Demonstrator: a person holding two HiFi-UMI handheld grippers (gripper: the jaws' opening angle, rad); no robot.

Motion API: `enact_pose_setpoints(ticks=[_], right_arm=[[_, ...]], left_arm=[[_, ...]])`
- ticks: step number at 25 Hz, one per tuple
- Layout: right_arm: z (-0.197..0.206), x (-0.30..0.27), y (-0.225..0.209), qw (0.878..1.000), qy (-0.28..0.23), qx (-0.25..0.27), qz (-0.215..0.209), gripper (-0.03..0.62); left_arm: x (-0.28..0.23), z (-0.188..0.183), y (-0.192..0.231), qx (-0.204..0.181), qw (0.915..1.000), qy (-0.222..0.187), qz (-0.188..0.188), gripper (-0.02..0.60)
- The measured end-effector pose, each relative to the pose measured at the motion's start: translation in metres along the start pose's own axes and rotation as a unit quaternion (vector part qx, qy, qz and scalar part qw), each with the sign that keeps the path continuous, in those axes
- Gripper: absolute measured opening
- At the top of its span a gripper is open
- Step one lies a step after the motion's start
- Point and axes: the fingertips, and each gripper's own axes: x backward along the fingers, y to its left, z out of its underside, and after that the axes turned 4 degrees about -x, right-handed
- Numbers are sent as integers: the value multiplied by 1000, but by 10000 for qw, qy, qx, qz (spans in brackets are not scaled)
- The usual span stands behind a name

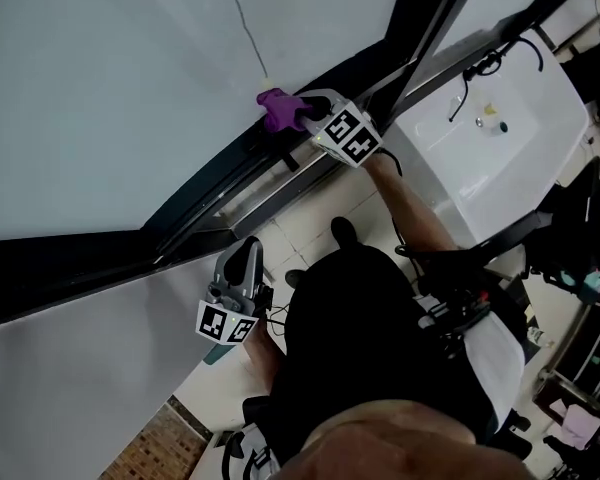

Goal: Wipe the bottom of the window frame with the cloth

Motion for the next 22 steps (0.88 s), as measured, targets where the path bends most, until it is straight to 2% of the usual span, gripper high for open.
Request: enact_pose_setpoints(ticks=[4, 11, 16, 22], right_arm=[[16, -28, -3, 9960, 586, 622, 273, 61], [17, -22, -13, 9861, 865, 1334, 479, 61], [32, -3, -65, 9764, 1222, 1461, 1013, 61], [55, 29, -156, 9607, 1673, 1326, 1775, 61]], left_arm=[[1, 1, 1, 9, 10000, 26, -49, 5], [1, 2, 0, -11, 9998, 96, -178, 5], [-3, 3, -1, -2, 9998, 122, -125, 5], [-19, 8, -3, 34, 9998, 203, 10, 5]])
